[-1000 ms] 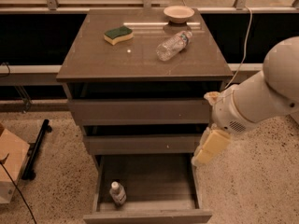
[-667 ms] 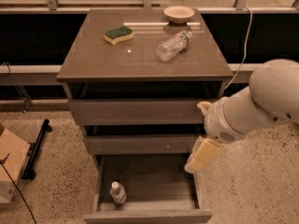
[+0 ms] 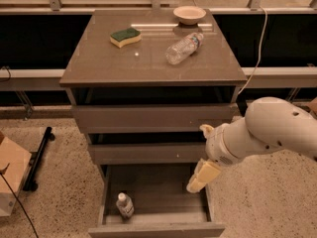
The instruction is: Pick blue plastic bottle from bottom drawer and place on counter
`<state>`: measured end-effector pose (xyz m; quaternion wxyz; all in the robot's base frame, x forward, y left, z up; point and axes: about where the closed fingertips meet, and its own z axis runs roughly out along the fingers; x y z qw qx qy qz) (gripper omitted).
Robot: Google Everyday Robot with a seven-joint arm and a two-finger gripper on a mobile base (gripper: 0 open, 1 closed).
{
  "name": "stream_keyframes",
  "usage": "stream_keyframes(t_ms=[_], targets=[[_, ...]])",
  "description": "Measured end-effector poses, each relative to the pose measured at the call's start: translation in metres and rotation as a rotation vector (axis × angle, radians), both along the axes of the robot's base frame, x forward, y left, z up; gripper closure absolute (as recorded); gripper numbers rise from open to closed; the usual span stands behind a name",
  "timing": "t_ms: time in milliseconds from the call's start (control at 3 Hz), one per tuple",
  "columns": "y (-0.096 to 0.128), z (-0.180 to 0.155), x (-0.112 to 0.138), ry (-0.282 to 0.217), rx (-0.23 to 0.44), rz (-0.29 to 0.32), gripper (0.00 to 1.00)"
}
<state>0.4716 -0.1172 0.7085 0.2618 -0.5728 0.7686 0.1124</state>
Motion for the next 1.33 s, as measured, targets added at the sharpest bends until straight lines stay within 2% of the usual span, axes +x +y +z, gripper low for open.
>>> stream_keyframes(t_ms=[333,667,1000,1333], targets=[[0.008,-0.010,0.003,0.002,0.009,-0.006,0.00],[0.020,-0.038,0.008,0.020,0.031,-0.014,0.00],[0.034,-0.065,0.012,0.022,0.076,-0.013,0.00],[0.050,-0.092,0.018,0.012,0.151,-0.012,0.00]])
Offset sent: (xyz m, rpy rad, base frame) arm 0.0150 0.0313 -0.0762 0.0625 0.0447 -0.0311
